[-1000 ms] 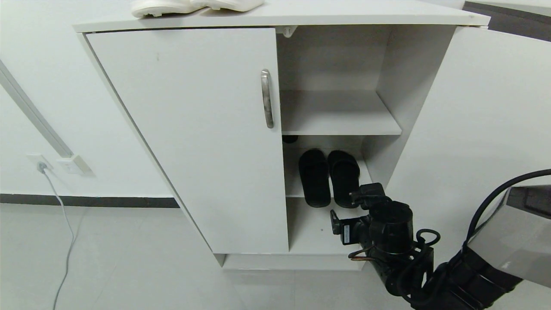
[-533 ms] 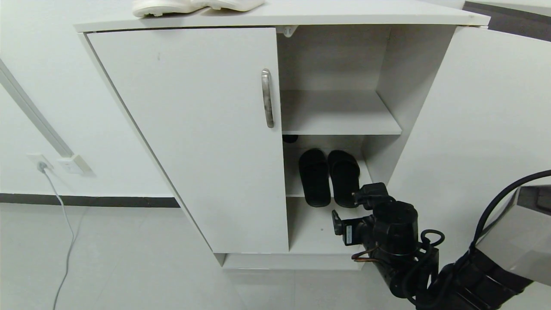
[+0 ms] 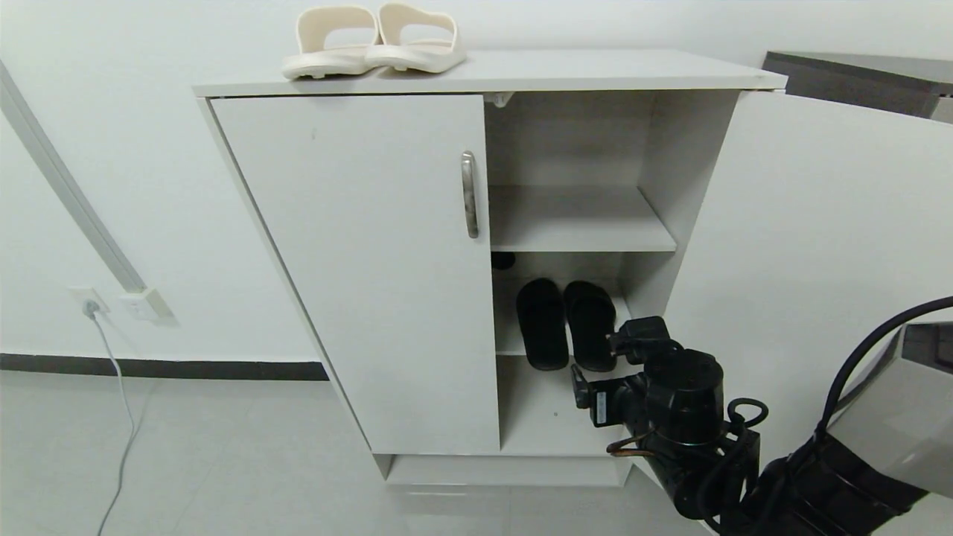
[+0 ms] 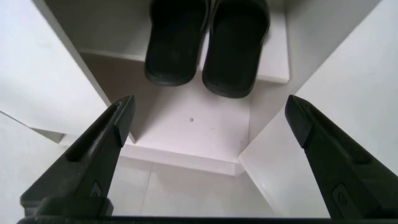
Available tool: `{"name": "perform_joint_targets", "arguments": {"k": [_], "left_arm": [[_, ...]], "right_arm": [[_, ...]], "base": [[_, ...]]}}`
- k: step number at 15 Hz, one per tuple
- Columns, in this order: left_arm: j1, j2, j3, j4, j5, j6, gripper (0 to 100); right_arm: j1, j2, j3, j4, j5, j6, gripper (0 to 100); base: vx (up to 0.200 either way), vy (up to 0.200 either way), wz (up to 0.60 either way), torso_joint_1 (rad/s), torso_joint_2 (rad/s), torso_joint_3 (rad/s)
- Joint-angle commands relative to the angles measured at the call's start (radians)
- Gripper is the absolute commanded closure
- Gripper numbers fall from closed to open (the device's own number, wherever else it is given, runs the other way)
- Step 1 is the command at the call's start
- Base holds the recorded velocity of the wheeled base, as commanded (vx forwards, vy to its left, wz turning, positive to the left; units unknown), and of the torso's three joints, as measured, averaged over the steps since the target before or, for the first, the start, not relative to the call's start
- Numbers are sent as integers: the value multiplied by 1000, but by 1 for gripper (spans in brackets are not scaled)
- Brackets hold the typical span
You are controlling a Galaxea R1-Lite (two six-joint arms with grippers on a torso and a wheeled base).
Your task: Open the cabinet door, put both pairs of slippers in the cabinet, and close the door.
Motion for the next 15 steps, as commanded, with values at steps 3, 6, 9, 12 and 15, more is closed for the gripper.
{"name": "perform_joint_targets", "arguments": {"k": [3, 6, 9, 12, 15], "left_arm": [[0, 0, 0, 0, 2, -2, 100], [0, 2, 0, 0, 2, 0, 100], [0, 2, 0, 0, 2, 0, 100], [0, 2, 0, 0, 0, 0, 100], [0, 0, 0, 0, 0, 0, 100]], "right_arm": [[2, 0, 5, 0, 0, -1, 0], [14, -2, 14, -5, -2, -2, 0], [14, -2, 14, -9, -2, -2, 0], [19, -2, 19, -16, -2, -2, 0], [19, -2, 26, -28, 0, -4, 0]], "base": [[0, 0, 0, -2, 1, 147], [0, 0, 0, 0, 0, 0], [0, 0, 0, 0, 0, 0], [0, 0, 0, 0, 0, 0], [0, 200, 0, 2, -1, 1]]}}
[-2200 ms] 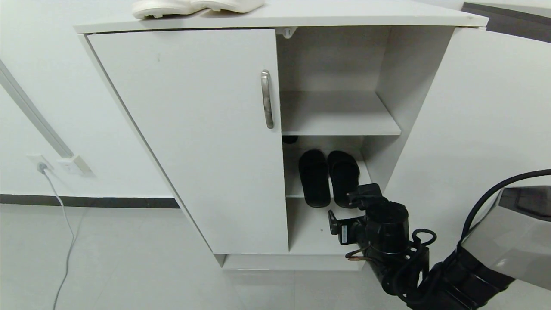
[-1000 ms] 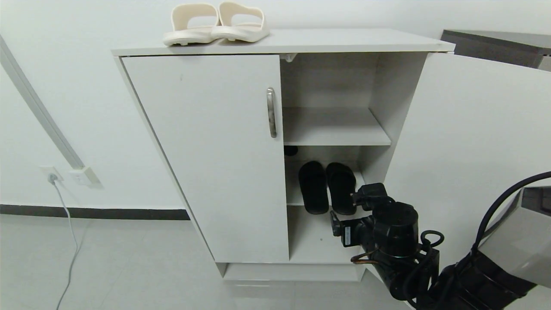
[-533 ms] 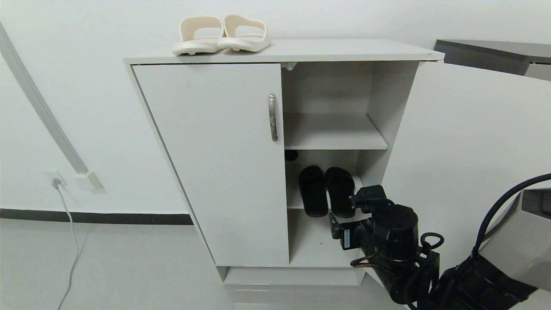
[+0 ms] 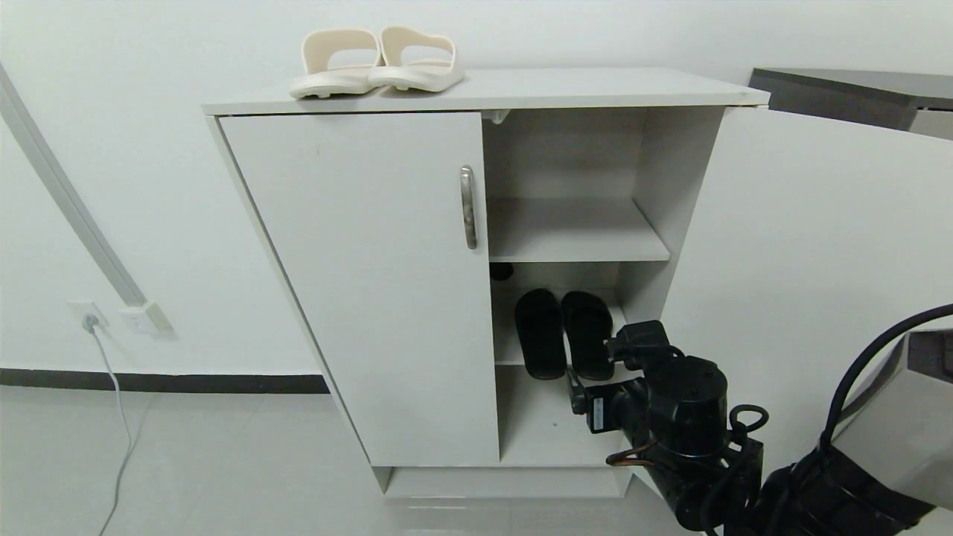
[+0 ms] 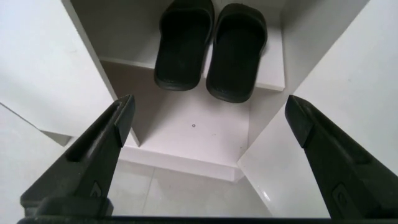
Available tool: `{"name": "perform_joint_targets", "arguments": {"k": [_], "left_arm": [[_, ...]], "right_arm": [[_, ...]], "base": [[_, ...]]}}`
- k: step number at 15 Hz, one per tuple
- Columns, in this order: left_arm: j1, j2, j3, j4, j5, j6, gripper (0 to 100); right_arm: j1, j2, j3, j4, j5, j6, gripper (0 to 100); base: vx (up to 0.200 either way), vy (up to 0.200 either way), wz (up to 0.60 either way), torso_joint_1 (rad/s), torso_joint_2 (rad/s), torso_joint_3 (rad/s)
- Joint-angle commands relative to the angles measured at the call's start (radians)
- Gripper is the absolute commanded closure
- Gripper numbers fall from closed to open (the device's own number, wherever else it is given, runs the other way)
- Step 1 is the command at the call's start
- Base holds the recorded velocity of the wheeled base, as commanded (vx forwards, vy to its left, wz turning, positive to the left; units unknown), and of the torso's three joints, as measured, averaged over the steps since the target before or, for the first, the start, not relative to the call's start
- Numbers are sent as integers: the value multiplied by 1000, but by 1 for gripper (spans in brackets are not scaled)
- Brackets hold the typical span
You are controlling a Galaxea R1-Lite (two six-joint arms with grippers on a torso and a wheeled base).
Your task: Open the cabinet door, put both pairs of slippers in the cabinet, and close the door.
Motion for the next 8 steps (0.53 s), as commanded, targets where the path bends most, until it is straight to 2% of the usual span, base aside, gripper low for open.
{"name": "perform_joint_targets", "arguments": {"k": [1, 8], "left_arm": [[0, 2, 0, 0, 2, -1, 100], [0, 2, 0, 0, 1, -1, 100]], "right_arm": [[0, 2, 8, -2, 0, -2, 0], [-2, 2, 24, -43, 6, -15, 0]], "base": [[0, 200, 0, 22, 7, 2], [0, 200, 0, 4, 0, 2]]}}
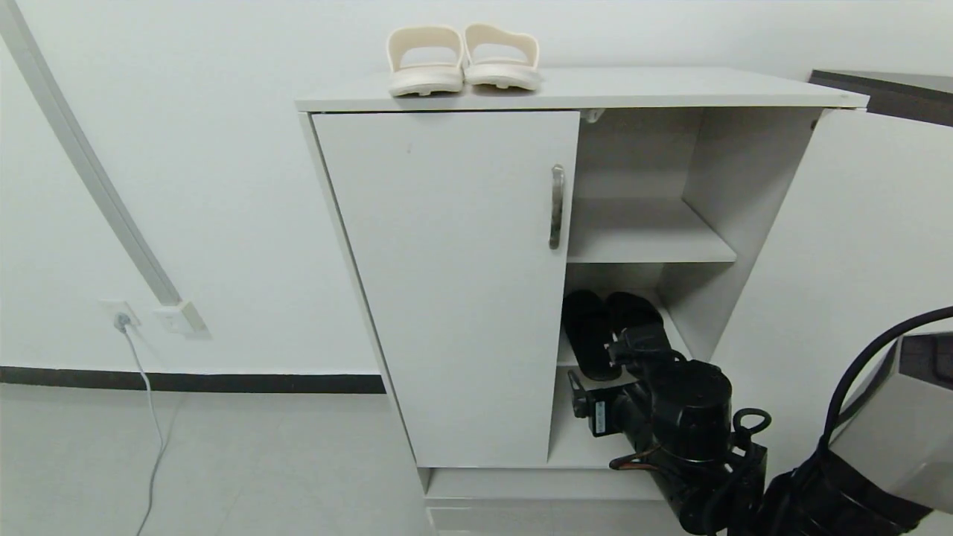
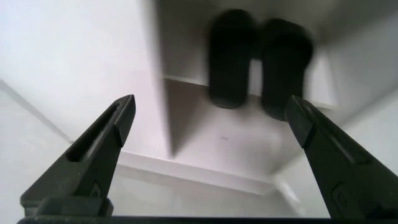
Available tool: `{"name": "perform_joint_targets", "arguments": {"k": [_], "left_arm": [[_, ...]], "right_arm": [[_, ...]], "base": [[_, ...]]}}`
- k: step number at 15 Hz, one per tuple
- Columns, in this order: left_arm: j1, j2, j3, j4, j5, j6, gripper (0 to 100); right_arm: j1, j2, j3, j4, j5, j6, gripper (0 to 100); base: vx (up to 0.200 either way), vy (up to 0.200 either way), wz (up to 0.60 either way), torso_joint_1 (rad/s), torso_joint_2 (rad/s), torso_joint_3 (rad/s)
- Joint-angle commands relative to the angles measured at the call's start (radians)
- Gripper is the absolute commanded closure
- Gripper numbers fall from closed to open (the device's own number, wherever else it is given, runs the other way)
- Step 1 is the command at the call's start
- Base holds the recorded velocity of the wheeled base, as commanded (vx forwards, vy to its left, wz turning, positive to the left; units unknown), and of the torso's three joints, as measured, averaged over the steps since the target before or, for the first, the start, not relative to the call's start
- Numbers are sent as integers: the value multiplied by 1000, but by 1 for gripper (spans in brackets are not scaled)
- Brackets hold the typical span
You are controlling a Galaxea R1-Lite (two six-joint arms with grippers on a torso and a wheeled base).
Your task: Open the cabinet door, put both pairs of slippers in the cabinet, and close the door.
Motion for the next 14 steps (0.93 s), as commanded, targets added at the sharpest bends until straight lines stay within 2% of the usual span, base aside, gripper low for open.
{"name": "perform_joint_targets", "arguments": {"k": [1, 7, 14], "left_arm": [[0, 2, 0, -1, 0, 0, 100], [0, 0, 0, -1, 1, 0, 100], [0, 0, 0, -1, 3, -2, 100]], "right_arm": [[-1, 3, 1, -5, 1, 1, 0], [-2, 1, 10, -62, 14, 1, 0], [-21, 10, 63, -175, 91, -48, 0]], "base": [[0, 200, 0, 2, 12, 2], [0, 200, 0, 3, 1, 5], [0, 0, 0, 0, 0, 0]]}}
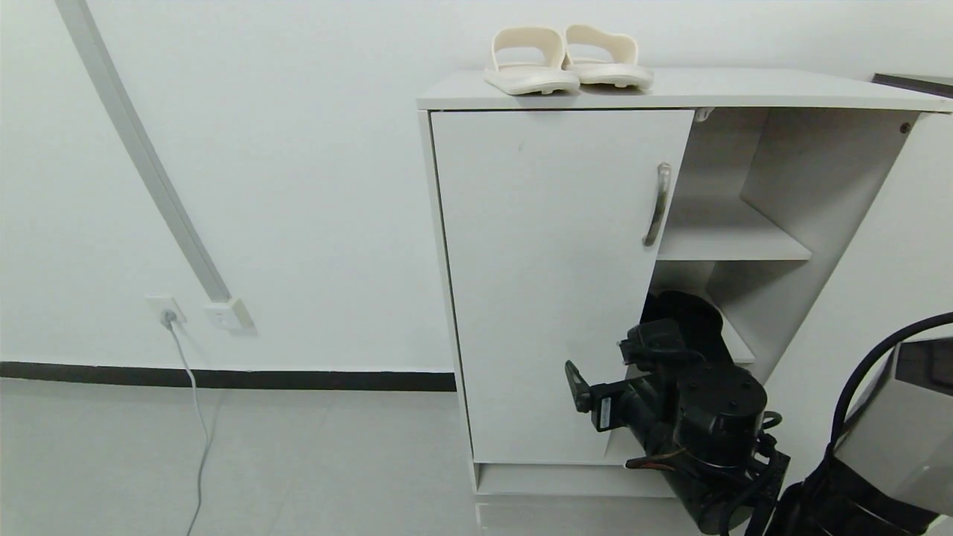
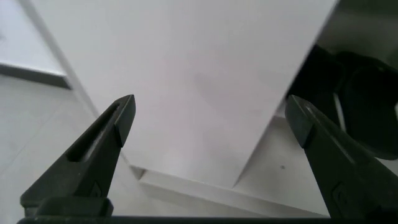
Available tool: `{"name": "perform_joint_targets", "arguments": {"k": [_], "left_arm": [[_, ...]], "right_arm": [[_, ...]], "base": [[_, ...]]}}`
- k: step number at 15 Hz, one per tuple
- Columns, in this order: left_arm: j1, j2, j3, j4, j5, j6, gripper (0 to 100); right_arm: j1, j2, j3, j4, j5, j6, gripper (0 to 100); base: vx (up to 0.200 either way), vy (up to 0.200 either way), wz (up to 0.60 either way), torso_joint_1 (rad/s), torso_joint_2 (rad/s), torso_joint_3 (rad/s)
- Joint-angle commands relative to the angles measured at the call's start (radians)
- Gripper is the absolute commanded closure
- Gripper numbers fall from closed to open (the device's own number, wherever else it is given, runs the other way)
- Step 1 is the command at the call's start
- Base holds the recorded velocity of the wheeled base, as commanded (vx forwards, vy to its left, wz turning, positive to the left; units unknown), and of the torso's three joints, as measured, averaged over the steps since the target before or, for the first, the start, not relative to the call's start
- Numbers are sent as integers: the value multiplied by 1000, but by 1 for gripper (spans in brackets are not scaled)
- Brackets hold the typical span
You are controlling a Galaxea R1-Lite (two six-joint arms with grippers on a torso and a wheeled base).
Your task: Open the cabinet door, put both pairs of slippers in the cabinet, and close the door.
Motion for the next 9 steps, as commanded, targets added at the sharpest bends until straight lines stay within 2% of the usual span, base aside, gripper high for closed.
{"name": "perform_joint_targets", "arguments": {"k": [1, 9], "left_arm": [[0, 0, 0, 0, 1, -1, 100], [0, 2, 0, 0, -1, 2, 100]], "right_arm": [[-2, 7, 4, -1, 0, -1, 0], [-2, 8, 20, -37, 6, -13, 0]], "base": [[0, 0, 0, 0, 0, 0], [0, 0, 0, 0, 0, 0]]}}
